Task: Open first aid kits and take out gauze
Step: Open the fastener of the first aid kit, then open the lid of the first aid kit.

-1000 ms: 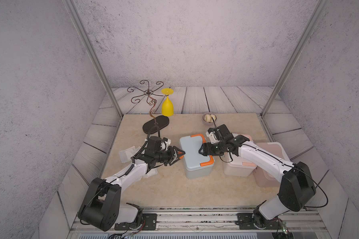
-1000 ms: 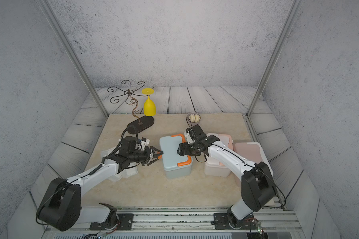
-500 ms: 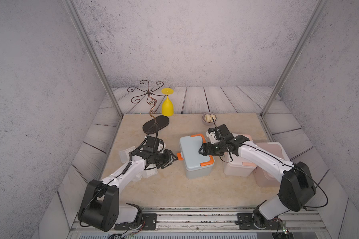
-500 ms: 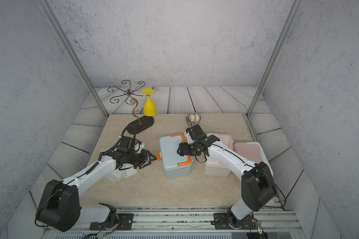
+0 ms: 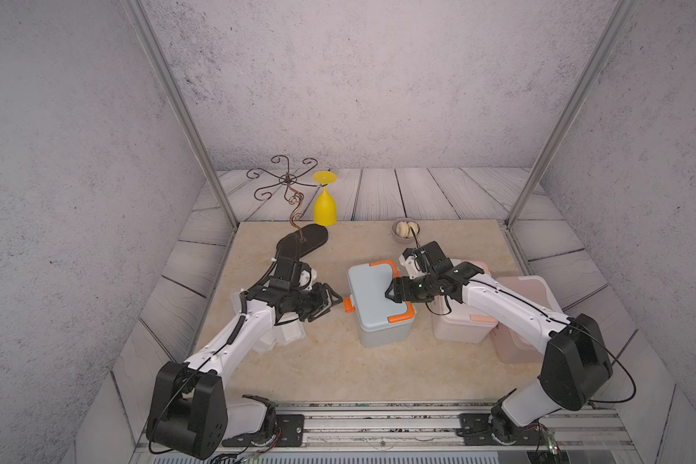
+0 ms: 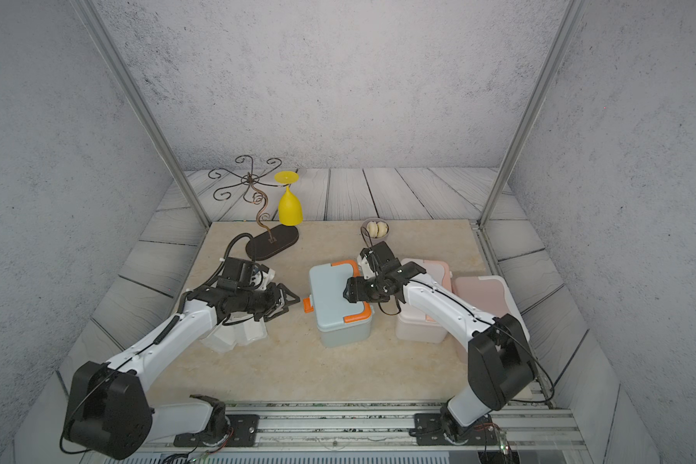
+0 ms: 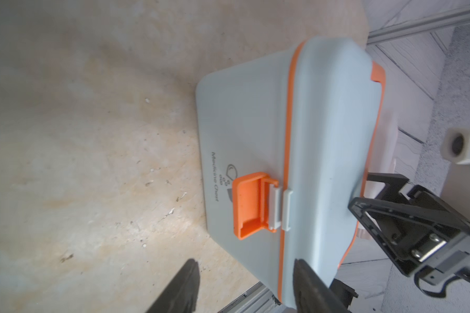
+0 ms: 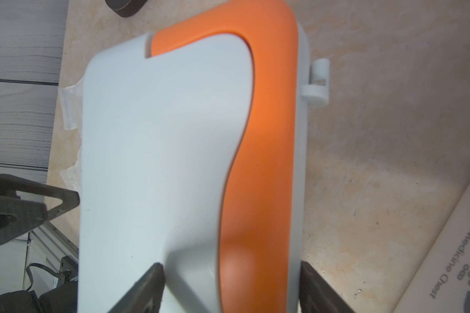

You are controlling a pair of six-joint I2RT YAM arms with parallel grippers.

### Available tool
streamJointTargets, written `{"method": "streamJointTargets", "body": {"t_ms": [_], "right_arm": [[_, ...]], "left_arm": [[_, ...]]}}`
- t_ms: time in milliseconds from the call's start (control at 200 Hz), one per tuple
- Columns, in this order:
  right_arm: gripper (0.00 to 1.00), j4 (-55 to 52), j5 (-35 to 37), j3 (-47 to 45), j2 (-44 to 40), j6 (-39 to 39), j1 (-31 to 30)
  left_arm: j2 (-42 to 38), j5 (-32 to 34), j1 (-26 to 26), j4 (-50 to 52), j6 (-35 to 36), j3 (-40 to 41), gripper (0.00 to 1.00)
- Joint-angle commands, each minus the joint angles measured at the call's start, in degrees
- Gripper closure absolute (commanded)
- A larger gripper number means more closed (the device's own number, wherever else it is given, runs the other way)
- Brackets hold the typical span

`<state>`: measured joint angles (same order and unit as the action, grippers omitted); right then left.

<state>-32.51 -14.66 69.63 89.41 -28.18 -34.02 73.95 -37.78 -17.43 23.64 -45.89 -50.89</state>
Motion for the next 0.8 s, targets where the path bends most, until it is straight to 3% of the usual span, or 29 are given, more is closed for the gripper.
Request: {"method": "streamJointTargets", "body": {"t_ms": [0,125,370,796], "right_arm": [[0.24,-10.0,0.6,-4.1,3.3,2.6,-1.0],[0.24,-8.5,-3.8,-4.1,2.1,2.6,-1.0],[0.27,-2.0,-14.7,-5.9,0.3,-3.5,-2.1],[0.20,-9.7,-6.6,-3.3,-5.3,-2.9,-1.1]], "left_arm": [[-0.6,-6.0,-0.6,-8.4,-5.0,-0.8,0.31],[0.2,-7.3,-1.7,-10.5,-6.8,-1.7,0.17],[2.0,-5.7,-1.3,-5.8,-3.5,-2.4,0.15],[2.1,-5.1,-0.4,-2.1,-1.4,-2.3,0.14]]}}
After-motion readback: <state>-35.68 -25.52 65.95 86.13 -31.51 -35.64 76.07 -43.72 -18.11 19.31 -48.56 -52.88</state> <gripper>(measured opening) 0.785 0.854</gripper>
